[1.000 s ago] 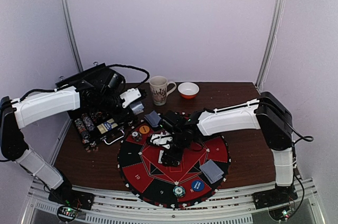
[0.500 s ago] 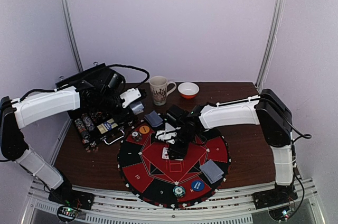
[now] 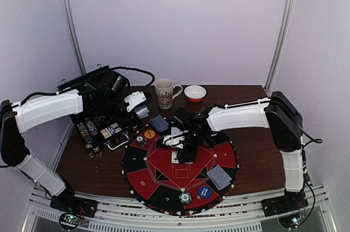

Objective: Distribute texas hold em gaming equipment
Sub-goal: Adjust the poker card in the community card area.

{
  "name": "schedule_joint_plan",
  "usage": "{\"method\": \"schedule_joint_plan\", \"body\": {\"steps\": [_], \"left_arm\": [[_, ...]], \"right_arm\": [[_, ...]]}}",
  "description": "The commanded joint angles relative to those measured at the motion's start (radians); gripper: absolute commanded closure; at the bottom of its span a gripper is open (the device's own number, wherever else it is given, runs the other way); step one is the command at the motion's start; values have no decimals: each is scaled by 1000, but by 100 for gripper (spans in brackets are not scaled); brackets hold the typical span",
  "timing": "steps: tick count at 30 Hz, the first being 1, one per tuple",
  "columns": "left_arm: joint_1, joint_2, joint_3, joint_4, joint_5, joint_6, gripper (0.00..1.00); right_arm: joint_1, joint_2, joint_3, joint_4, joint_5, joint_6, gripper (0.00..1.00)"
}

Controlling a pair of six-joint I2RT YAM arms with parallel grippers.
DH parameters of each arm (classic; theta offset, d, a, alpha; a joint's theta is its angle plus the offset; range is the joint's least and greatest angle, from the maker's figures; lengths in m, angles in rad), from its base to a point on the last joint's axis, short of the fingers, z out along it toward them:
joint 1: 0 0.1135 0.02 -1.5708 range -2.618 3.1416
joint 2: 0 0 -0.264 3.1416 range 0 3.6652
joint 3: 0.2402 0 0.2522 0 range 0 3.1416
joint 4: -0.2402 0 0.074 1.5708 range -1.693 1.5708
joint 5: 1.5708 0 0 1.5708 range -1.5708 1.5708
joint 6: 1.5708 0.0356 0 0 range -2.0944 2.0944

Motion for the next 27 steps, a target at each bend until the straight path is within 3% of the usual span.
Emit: {"method": "schedule_joint_plan", "body": {"steps": [1,27], "left_arm": [[8,-1,3,32,0,0,59],[8,10,3,31,4,0,58]], "right_arm": [[-41,51,19,-110,161,-52,47],[3,94,118,-89,9,-127,52]]}}
